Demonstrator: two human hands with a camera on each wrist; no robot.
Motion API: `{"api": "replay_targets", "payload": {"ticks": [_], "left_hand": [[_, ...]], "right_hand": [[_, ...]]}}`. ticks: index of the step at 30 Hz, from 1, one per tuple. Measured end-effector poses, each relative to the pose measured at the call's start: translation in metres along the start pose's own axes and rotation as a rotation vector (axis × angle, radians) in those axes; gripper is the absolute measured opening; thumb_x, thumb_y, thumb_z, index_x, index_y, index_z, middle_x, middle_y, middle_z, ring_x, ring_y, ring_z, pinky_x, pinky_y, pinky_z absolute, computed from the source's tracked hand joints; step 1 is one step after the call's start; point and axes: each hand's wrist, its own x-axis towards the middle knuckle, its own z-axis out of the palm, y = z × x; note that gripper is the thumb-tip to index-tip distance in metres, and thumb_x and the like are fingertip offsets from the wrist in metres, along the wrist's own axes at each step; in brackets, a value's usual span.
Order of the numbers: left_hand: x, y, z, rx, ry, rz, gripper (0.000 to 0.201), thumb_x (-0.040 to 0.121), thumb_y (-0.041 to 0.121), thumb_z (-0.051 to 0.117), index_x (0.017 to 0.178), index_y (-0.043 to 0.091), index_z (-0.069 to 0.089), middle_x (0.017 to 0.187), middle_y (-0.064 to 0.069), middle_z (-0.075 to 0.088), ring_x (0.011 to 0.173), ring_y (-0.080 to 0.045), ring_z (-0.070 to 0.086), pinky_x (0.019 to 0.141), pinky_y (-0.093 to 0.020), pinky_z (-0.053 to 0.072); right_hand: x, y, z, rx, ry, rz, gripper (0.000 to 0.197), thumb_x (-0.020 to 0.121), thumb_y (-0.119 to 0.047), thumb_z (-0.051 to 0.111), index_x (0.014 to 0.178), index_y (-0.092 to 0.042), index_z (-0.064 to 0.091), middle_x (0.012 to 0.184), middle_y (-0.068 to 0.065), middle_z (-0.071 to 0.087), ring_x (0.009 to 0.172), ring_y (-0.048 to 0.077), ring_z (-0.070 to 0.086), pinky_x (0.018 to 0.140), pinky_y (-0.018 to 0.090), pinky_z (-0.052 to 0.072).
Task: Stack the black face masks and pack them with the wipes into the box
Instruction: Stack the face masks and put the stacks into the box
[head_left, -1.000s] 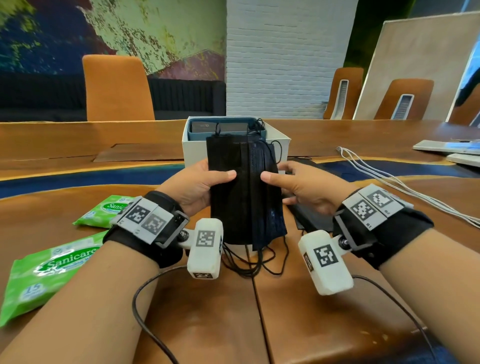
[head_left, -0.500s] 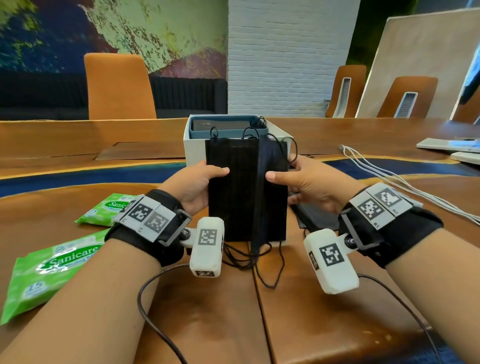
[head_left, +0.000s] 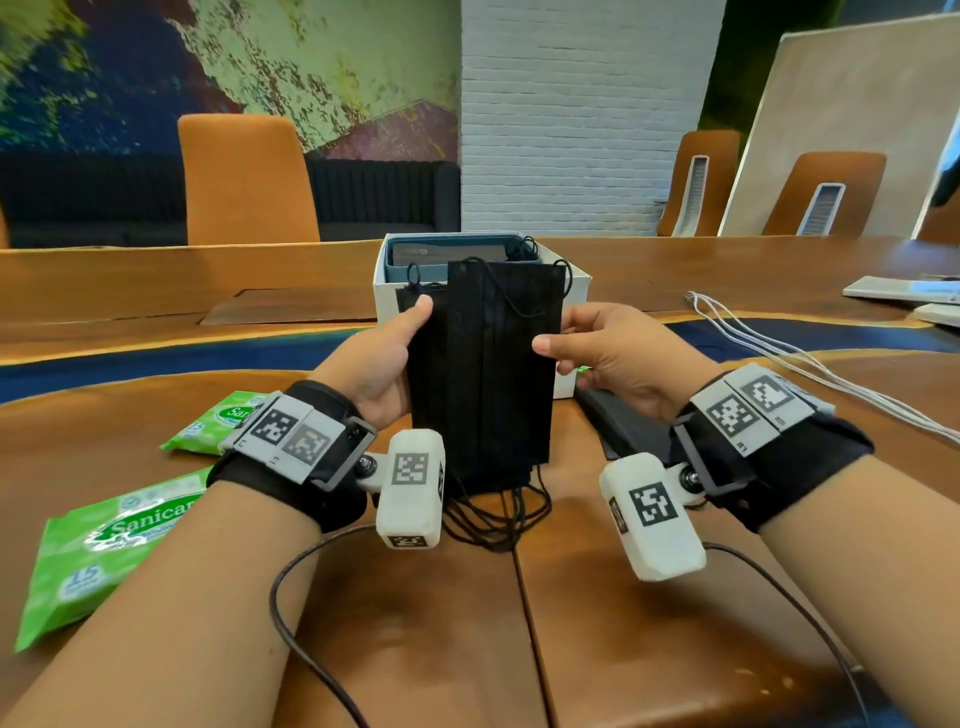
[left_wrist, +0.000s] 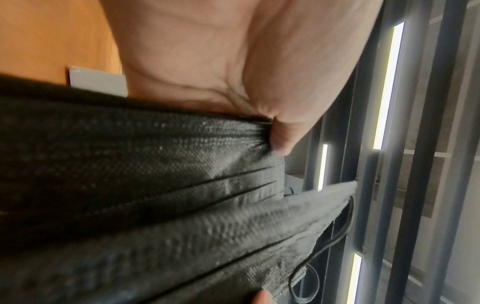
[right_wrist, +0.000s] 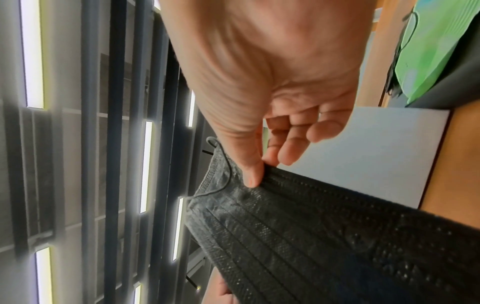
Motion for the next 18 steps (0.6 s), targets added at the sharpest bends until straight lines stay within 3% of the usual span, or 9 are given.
{"api": "replay_targets", "payload": {"ticks": [4, 7, 10, 12, 15, 18], "left_hand": [[0.000, -0.001, -0.004, 0.029, -0.018, 0.046, 0.054, 0.096, 0.058, 0.029, 0.121, 0.022, 0.061, 0.119, -0.007, 0.068, 0.114, -0.025, 0.060, 0.102, -0.049, 0.042], [-0.001, -0.003, -0.006, 0.092, -0.126, 0.094, 0.075, 0.080, 0.075, 0.024, 0.128, 0.026, 0.054, 0.125, -0.007, 0.064, 0.117, -0.024, 0.058, 0.095, -0.046, 0.046], [-0.003, -0.002, -0.009, 0.128, -0.205, 0.119, 0.095, 0.053, 0.084, 0.053, 0.129, 0.029, 0.053, 0.128, -0.006, 0.063, 0.118, -0.023, 0.059, 0.094, -0.046, 0.048], [-0.003, -0.001, -0.010, 0.127, -0.212, 0.126, 0.088, 0.053, 0.076, 0.067, 0.125, 0.028, 0.055, 0.125, -0.006, 0.065, 0.117, -0.023, 0.061, 0.096, -0.047, 0.048], [-0.002, 0.000, -0.012, 0.097, -0.146, 0.112, 0.057, 0.076, 0.043, 0.069, 0.126, 0.020, 0.055, 0.120, -0.008, 0.067, 0.115, -0.026, 0.061, 0.101, -0.053, 0.043], [0.000, 0.000, -0.012, 0.096, -0.132, 0.121, 0.047, 0.077, 0.018, 0.069, 0.123, 0.017, 0.058, 0.116, -0.009, 0.069, 0.110, -0.026, 0.064, 0.092, -0.048, 0.049]], "right_hand": [[0.011, -0.001, 0.010, 0.018, -0.025, 0.007, 0.007, 0.084, -0.016, 0.069, 0.081, -0.015, 0.063, 0.066, -0.008, 0.061, 0.059, 0.005, 0.049, 0.053, 0.018, 0.038], [0.017, 0.000, 0.019, 0.047, -0.041, 0.004, 0.007, 0.085, -0.015, 0.069, 0.082, -0.016, 0.062, 0.067, -0.006, 0.060, 0.059, 0.005, 0.050, 0.054, 0.018, 0.039], [0.023, 0.001, 0.022, 0.062, -0.071, -0.003, 0.010, 0.084, -0.015, 0.069, 0.080, -0.019, 0.061, 0.071, -0.004, 0.059, 0.061, 0.006, 0.051, 0.057, 0.020, 0.041], [0.024, 0.003, 0.024, 0.040, -0.094, -0.018, 0.012, 0.084, -0.016, 0.070, 0.082, -0.019, 0.058, 0.071, -0.003, 0.060, 0.062, 0.007, 0.052, 0.060, 0.022, 0.042], [0.024, 0.012, 0.029, 0.054, -0.069, -0.065, 0.022, 0.082, -0.013, 0.071, 0.084, -0.019, 0.050, 0.065, -0.004, 0.055, 0.061, 0.009, 0.052, 0.058, 0.023, 0.042], [0.022, 0.023, 0.034, 0.071, -0.073, -0.079, 0.031, 0.080, -0.011, 0.073, 0.092, -0.017, 0.044, 0.070, -0.001, 0.050, 0.065, 0.011, 0.051, 0.058, 0.021, 0.044]]}}
